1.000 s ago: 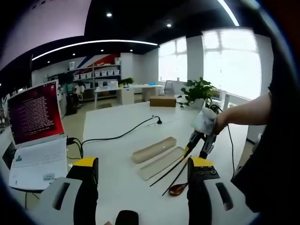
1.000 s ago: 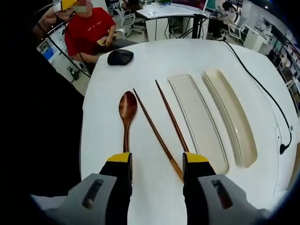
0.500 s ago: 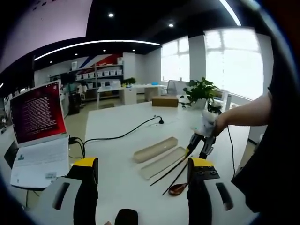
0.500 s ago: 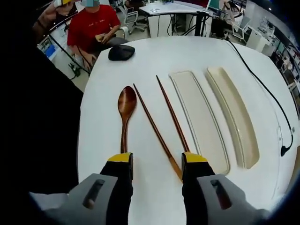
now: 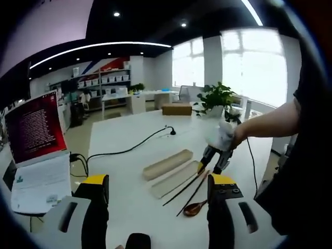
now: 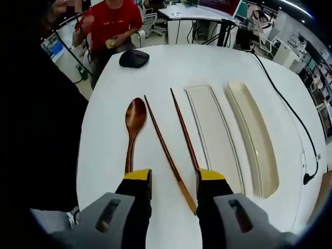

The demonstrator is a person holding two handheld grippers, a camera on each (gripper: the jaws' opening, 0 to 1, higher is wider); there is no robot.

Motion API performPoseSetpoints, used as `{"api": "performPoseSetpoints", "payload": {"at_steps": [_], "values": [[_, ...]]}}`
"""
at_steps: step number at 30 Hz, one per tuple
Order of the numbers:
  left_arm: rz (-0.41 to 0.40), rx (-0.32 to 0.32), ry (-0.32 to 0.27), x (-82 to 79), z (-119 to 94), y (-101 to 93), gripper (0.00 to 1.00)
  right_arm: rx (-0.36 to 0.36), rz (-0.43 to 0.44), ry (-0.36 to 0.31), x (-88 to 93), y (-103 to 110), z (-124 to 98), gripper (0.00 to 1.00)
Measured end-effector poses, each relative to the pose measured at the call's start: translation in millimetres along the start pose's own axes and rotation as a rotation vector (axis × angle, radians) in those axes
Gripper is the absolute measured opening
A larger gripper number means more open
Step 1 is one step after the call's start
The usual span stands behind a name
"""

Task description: Arrange the utensils inside the cutlery case until each visible utensil rests in its matching compartment.

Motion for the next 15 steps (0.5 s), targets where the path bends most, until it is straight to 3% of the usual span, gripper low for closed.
{"api": "performPoseSetpoints", "payload": {"at_steps": [2,5,15], "values": [[0.037,-0.014,-0.016,-3.1,-0.4,0.6,0.76,-0.011,-0.009,0.005,-0.5,-1.6,3.5,0.29],[0.004,-0.010,-0.023,-3.2,1.1,-0.9,0.76,-0.030,-0.017,0.009,-2.2,-2.0,7.6,0.26],[0.009,-0.005,-0.038,-6.6,2.0,-8.5,0.75,-0.072,-0.037,0.036,1.5,1.0,15.8,0.24]]}}
Point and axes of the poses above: the point that each gripper's makers call its tool centre point, and the gripper's own axes: z roughly forward along the fingers, y roughly to its left, x roughly out of its underside, the point moved 6 cm from there along -z, roughly backward along the fingers, and after that the axes turned 6 degrees about -y, right-handed, at the moved point
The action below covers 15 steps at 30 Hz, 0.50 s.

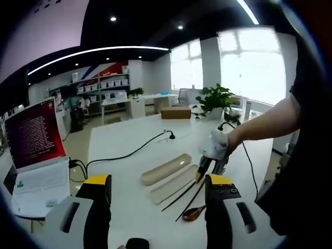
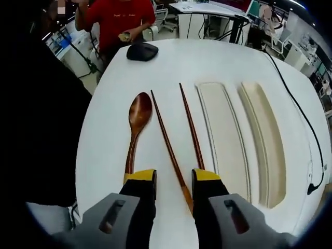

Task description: Arrange the utensils inside the cutlery case until each visible utensil rests in its matching compartment.

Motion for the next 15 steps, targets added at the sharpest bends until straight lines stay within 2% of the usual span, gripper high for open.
{"api": "performPoseSetpoints", "payload": {"at_steps": [7,12,13,15], "values": [[-0.020,-0.005,0.013,4.2,-2.4,2.2,0.75,-0.016,0.001,0.013,-1.0,-2.5,7.1,0.23],[-0.001,0.008,0.017,1.4,1.1,4.3,0.75,-0.011,-0.026,0.064,-3.8,-2.7,12.1,0.24],[-0.008,0.001,0.005,-0.2,1.7,5.8,0.75,-0.005,-0.040,0.074,-4.5,-2.8,13.5,0.25],[-0.040,-0.002,0.005,0.0,3.9,8.6,0.75,-0.035,-0.056,0.088,-5.4,0.1,17.1,0.26]]}}
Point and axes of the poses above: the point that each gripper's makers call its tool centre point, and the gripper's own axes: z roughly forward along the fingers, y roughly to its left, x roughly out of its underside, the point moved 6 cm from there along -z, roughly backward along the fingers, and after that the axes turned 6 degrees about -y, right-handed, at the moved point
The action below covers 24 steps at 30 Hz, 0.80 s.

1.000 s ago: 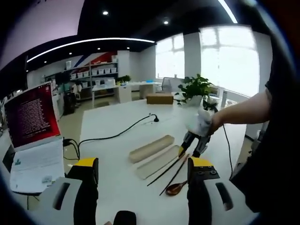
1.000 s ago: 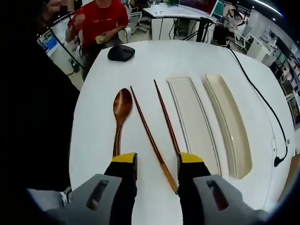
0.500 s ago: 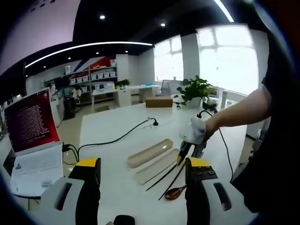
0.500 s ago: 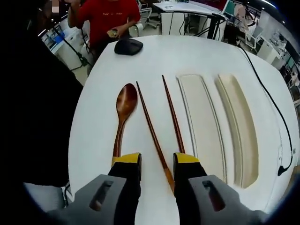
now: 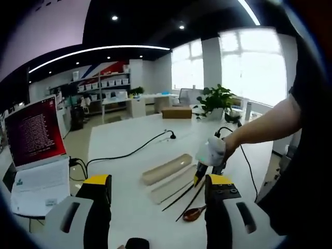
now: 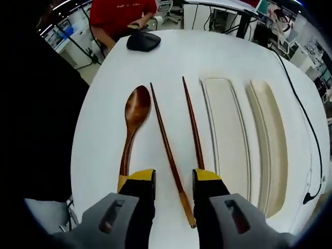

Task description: Arrange the utensils inside the cutlery case until each visible utensil rests in its matching compartment.

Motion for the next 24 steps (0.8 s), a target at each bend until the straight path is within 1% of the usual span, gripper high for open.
{"api": "performPoseSetpoints", "payload": {"at_steps": [1,2,3,4,5,6,8,10,11,12,16,18,19,21,23,24], "values": [[-0.003,0.002,0.006,-0.8,2.4,1.2,0.75,-0.003,0.004,0.013,0.8,-0.6,0.9,0.25],[0.012,0.014,0.016,-2.8,4.5,0.2,0.74,0.009,-0.025,0.057,3.3,-3.7,1.3,0.25],[0.047,0.032,0.010,-5.5,5.6,-1.1,0.74,0.019,-0.057,0.084,4.7,-6.3,2.4,0.23],[0.063,0.038,0.001,-7.0,6.5,-2.0,0.74,0.029,-0.087,0.063,1.2,-8.4,2.8,0.19],[0.058,0.038,0.000,-6.6,7.0,-2.3,0.74,0.038,-0.048,0.063,1.7,-9.7,3.2,0.16],[0.039,0.037,0.009,-5.2,8.8,-1.3,0.74,0.030,-0.031,0.059,1.0,-12.4,3.2,0.16],[0.015,0.042,0.007,-4.9,10.6,-2.4,0.74,0.015,-0.028,0.066,0.3,-13.5,2.7,0.15],[0.027,0.062,0.013,-3.7,12.7,-4.9,0.74,0.035,-0.033,0.094,-1.1,-14.5,4.6,0.13],[0.031,0.066,0.024,-1.5,14.9,-4.5,0.74,0.042,-0.078,0.124,-1.6,-16.4,4.7,0.12],[0.032,0.068,0.026,-0.6,17.2,-3.3,0.74,0.026,-0.069,0.126,-2.9,-14.8,6.5,0.12],[0.030,0.083,0.027,-2.2,23.8,-5.6,0.74,0.017,-0.036,0.171,-6.8,-19.3,8.5,0.10],[0.016,0.107,0.014,-3.4,28.6,-9.7,0.74,0.005,-0.045,0.197,-8.2,-20.5,9.5,0.10],[0.018,0.116,0.021,-2.4,30.9,-10.9,0.74,0.004,-0.043,0.203,-8.3,-20.3,9.1,0.09],[0.040,0.129,0.031,-1.0,35.4,-13.2,0.74,-0.005,-0.051,0.236,-10.2,-20.3,10.0,0.09],[0.036,0.137,0.029,-1.4,36.8,-14.6,0.74,-0.006,-0.048,0.267,-11.8,-20.9,11.1,0.09],[0.030,0.143,0.021,-2.2,37.2,-15.6,0.74,0.005,-0.019,0.281,-12.2,-21.3,11.2,0.09]]}}
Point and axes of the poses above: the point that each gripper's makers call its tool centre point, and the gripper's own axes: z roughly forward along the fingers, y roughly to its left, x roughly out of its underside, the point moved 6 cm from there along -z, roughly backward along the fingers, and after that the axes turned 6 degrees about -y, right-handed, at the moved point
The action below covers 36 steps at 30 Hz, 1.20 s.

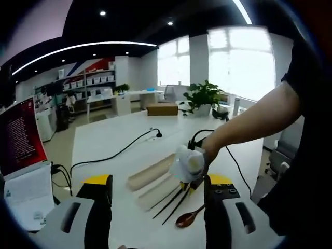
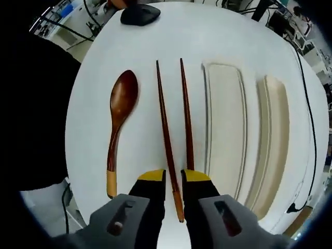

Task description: Arrange the utensils inside the cutlery case until each visible utensil rests in its matching compartment.

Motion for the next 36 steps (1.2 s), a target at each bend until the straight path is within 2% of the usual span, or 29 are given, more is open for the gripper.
{"api": "performPoseSetpoints", "payload": {"at_steps": [4,11,15,19,21,23,26,31,34,36], "values": [[-0.005,0.008,0.008,3.9,1.2,-0.8,0.74,-0.005,-0.009,0.029,-2.4,-0.2,0.3,0.08],[-0.011,-0.015,-0.005,1.1,-3.1,9.5,0.74,0.002,-0.015,0.032,-0.9,0.8,-0.7,0.08],[-0.018,-0.052,-0.024,1.8,-5.9,20.6,0.74,0.004,-0.026,0.034,-0.9,1.4,-1.0,0.08],[-0.049,-0.072,-0.086,0.4,-11.5,22.1,0.75,-0.005,0.008,0.003,1.4,-1.2,-1.9,0.07],[-0.048,-0.071,-0.074,7.1,-14.6,20.9,0.75,-0.002,0.010,-0.010,2.8,-0.9,-2.0,0.07],[-0.025,-0.072,-0.037,15.7,-17.1,19.1,0.75,0.000,0.000,-0.019,2.9,0.0,-1.9,0.07],[-0.027,-0.073,-0.024,19.6,-18.4,17.3,0.75,-0.002,0.006,-0.032,3.2,-0.9,-1.9,0.07],[-0.010,-0.072,-0.014,13.1,-16.1,17.4,0.75,0.032,-0.010,-0.027,2.6,3.5,-1.8,0.06],[-0.006,-0.069,-0.034,5.2,-13.5,17.0,0.75,0.048,0.035,-0.056,4.4,2.6,-2.5,0.06],[-0.005,-0.052,-0.034,6.4,-13.7,13.0,0.76,0.054,0.038,-0.070,5.8,3.2,-2.9,0.06]]}}
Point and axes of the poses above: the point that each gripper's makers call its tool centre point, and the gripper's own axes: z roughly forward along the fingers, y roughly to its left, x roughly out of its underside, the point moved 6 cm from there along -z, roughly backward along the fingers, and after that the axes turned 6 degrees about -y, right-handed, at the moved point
